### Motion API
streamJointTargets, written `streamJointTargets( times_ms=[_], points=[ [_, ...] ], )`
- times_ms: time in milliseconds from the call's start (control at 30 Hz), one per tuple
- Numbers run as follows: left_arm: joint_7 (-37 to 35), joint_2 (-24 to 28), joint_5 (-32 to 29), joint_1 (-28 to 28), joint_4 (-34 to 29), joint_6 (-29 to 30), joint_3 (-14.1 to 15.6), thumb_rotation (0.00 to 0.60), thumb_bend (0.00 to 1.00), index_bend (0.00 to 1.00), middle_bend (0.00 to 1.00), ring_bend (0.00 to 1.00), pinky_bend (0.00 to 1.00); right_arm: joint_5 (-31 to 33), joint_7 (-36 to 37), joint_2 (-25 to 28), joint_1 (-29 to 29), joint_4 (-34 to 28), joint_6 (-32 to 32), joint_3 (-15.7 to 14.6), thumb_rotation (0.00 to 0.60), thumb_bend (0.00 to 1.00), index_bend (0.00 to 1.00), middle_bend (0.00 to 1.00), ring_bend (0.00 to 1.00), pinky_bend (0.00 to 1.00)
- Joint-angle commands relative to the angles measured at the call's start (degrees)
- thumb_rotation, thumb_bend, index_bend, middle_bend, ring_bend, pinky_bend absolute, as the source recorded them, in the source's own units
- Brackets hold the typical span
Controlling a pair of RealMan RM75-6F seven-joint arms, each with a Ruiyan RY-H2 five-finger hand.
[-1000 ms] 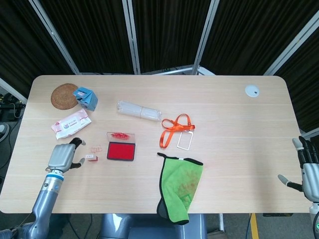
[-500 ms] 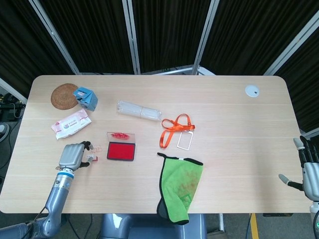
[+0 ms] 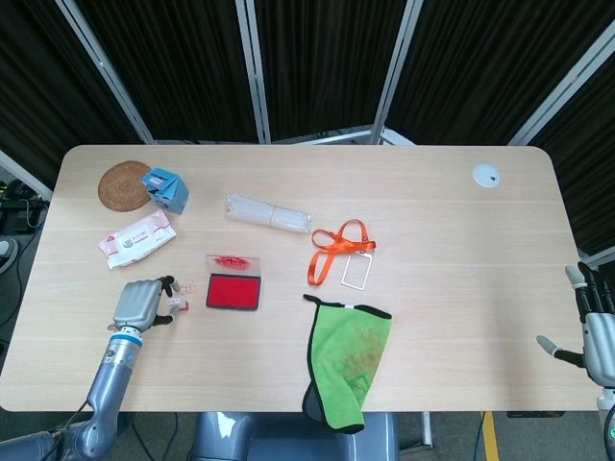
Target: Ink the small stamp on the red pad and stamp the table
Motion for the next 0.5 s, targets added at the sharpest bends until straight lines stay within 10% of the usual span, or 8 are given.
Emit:
streamJointTargets(
  times_ms=[33, 500],
  points=[
    [0.7, -0.3, -0.5, -0.2, 0.3, 0.4, 0.0, 0.600, 0.29, 0.40, 0.47, 0.90, 0.92, 0.1, 0.0, 0.0, 0.0, 0.1, -0.1, 0.0, 0.600, 0.00, 0.00, 0.00, 0.00, 0.00],
    [2.6, -1.0, -1.9, -0.9, 0.9, 0.5, 0.5, 0.600, 0.29, 0.47, 0.48, 0.89, 0.92, 0.6, 0.2, -0.2, 0.2, 0.4, -0.5, 0.2, 0.600, 0.00, 0.00, 0.00, 0.00, 0.00]
  ],
)
